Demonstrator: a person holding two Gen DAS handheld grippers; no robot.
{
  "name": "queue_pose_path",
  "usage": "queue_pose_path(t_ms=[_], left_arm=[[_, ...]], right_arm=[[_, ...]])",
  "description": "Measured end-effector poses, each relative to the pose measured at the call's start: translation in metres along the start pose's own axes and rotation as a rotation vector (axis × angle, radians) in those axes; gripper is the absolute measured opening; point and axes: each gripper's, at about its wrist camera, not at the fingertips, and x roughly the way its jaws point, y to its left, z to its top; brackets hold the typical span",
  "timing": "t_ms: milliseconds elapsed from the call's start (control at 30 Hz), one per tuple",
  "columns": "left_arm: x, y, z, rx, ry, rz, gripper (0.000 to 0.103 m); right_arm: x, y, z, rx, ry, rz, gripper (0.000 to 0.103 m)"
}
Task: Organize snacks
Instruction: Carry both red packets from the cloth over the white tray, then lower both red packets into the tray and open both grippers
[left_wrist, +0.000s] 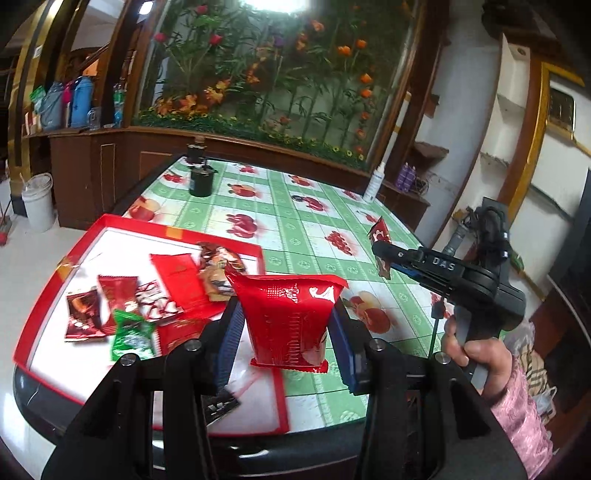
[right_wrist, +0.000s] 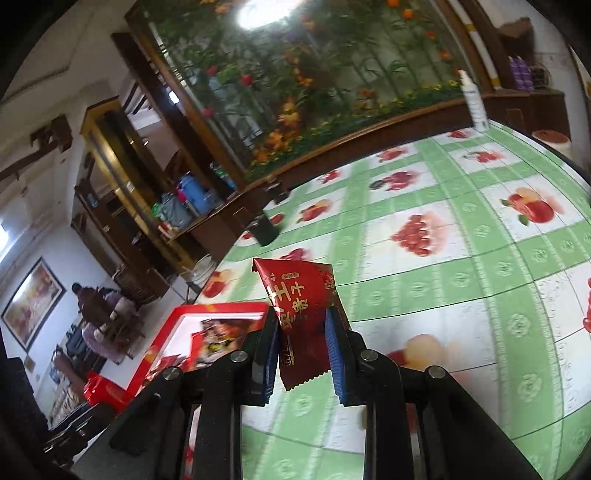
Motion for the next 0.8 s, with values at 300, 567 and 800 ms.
queue_pose_path(t_ms=[300,567,800], left_arm=[[-0.016,0.051,-0.009,-0.069,-0.008,0.045,0.044],[0.003,0.075,0.0,-0.081,-0.011,0.116,0.044],[0.004,0.084,0.007,-0.058,-0.032,0.161,0.044]], right_arm=[[0.018,0.082,-0.022,-0.101,0.067,0.101,0.024],[0.068,0.119,-0.049,-0.157,0.2,0.135,0.024],[0.092,0.135,-0.07,-0.173,0.264,0.138,0.024]])
